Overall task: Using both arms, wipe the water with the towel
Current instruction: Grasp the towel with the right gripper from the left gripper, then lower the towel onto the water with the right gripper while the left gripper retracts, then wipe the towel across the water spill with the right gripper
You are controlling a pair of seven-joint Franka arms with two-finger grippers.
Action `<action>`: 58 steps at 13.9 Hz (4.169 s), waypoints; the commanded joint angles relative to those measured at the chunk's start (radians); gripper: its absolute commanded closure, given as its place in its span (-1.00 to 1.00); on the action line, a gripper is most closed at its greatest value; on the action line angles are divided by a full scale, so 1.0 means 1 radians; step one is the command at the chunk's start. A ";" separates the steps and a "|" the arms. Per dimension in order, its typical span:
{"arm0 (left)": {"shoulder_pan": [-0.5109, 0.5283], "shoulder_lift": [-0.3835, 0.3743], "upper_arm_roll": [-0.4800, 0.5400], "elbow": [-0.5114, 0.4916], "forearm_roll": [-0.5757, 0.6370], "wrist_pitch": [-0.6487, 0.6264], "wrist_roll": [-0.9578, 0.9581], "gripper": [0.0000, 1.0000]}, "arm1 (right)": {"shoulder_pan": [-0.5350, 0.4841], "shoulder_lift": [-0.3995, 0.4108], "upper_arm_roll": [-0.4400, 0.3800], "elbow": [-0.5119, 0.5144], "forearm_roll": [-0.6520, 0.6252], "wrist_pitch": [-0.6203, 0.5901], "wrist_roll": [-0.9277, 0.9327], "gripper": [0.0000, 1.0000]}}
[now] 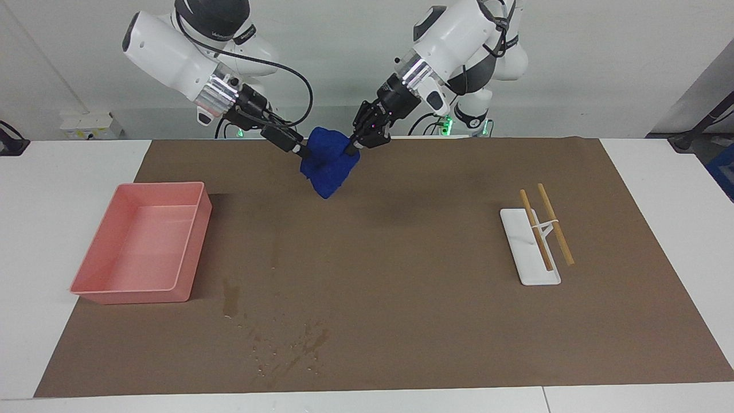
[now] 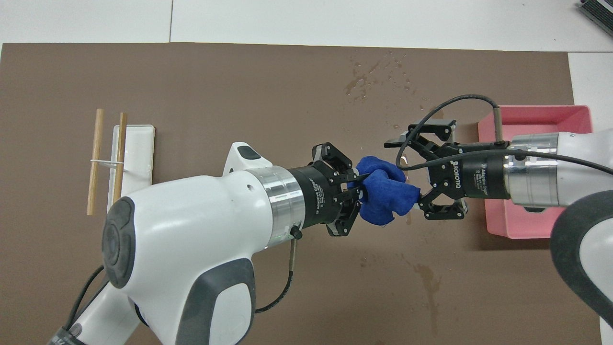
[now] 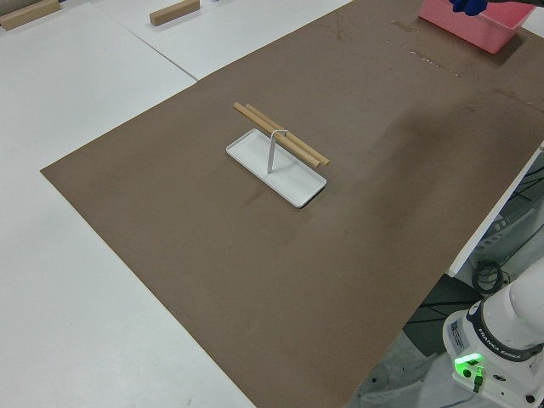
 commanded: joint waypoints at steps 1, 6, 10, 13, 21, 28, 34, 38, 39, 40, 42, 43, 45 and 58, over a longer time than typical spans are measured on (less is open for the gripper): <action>-0.039 -0.005 0.009 -0.002 -0.024 0.025 -0.018 1.00 | 0.000 -0.028 0.003 -0.035 0.021 0.025 0.002 -1.00; -0.074 -0.002 0.008 0.001 -0.024 0.092 -0.044 1.00 | 0.000 -0.025 0.003 -0.033 0.020 0.022 -0.061 1.00; -0.077 0.004 0.008 -0.002 -0.024 0.127 -0.050 1.00 | 0.000 -0.024 0.003 -0.029 0.015 0.012 -0.142 1.00; -0.076 0.004 0.011 -0.002 -0.007 0.124 -0.021 1.00 | 0.000 -0.024 0.003 -0.029 0.006 0.008 -0.152 1.00; 0.022 0.015 0.020 0.008 0.302 0.088 0.073 -1.00 | -0.006 -0.012 0.003 0.014 -0.264 -0.149 -0.422 1.00; 0.272 0.001 0.023 -0.005 0.307 -0.096 0.654 -1.00 | -0.003 -0.018 0.003 -0.004 -0.644 -0.199 -0.906 1.00; 0.536 -0.017 0.025 -0.001 0.428 -0.325 1.416 -1.00 | -0.005 0.068 0.003 -0.220 -0.707 0.053 -1.040 1.00; 0.549 -0.017 0.036 0.048 0.667 -0.531 1.731 -1.00 | -0.003 0.154 0.003 -0.240 -0.694 0.103 -0.982 1.00; 0.549 -0.014 0.037 0.082 0.688 -0.613 1.809 -1.00 | 0.003 0.162 0.004 -0.245 -0.694 0.123 -0.940 1.00; 0.552 -0.014 0.039 0.109 0.689 -0.679 1.880 -1.00 | 0.018 0.177 0.004 -0.247 -0.692 0.154 -0.919 1.00; 0.562 -0.026 0.069 0.129 0.689 -0.762 1.982 -1.00 | 0.032 0.221 0.004 -0.247 -0.691 0.231 -0.903 1.00; 0.562 -0.032 0.086 0.139 0.689 -0.797 2.029 -1.00 | 0.037 0.241 0.004 -0.244 -0.683 0.267 -0.897 1.00; 0.562 -0.043 0.123 0.127 0.676 -0.805 2.056 -1.00 | 0.046 0.272 0.004 -0.236 -0.658 0.320 -0.897 1.00; 0.441 -0.031 0.243 0.229 0.663 -0.917 2.080 -1.00 | 0.031 0.553 0.004 0.017 -0.674 0.460 -0.990 1.00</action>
